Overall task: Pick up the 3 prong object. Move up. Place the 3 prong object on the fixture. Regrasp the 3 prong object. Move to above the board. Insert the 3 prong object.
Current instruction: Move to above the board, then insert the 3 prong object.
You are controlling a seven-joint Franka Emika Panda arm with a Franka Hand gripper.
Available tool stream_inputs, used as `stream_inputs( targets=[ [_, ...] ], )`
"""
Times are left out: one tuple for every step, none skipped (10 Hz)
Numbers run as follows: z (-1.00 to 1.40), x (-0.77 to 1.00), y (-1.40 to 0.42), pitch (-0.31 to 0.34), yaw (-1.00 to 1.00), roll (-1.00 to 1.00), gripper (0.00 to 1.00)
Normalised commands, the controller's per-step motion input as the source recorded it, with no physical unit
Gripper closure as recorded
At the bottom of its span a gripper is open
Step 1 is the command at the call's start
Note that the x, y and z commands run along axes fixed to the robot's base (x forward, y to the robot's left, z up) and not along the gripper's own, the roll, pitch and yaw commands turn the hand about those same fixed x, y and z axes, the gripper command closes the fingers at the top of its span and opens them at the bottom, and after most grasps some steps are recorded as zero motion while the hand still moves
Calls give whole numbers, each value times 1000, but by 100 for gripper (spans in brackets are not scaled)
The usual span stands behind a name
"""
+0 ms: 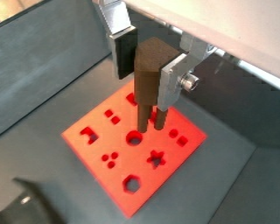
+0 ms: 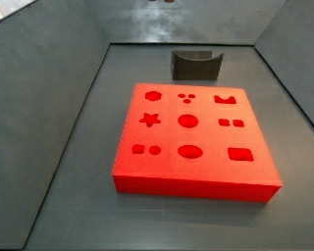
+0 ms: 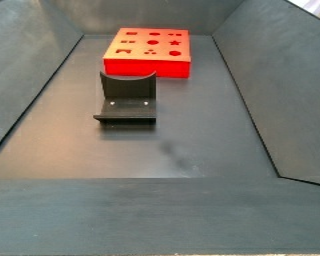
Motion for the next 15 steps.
stream_inputs(
  targets=[
    [20, -69, -48, -41, -10, -367, 100],
    [3, -45, -24, -32, -9, -239, 100],
    [-40, 0, 0, 0, 0, 0, 100],
    [-106, 94, 0, 0, 0, 0, 100],
    [-234, 337, 60, 43, 0, 0, 100],
    [-346, 494, 114, 54, -63, 0, 100],
    [-406, 631, 183, 93, -129, 0, 100],
    [-460, 611, 223, 91, -157, 0, 100],
    [-503, 431, 211, 60, -237, 11, 100],
    [-517, 386, 257, 69, -429, 9, 100],
    [-486, 354, 266, 59, -511, 0, 100],
    [-469, 289, 274, 46, -554, 0, 100],
    [-509, 289, 286, 50, -594, 0, 100],
    [-491, 143, 220, 29, -783, 0, 100],
    [-451, 17, 103, 0, -891, 0, 100]
  ],
)
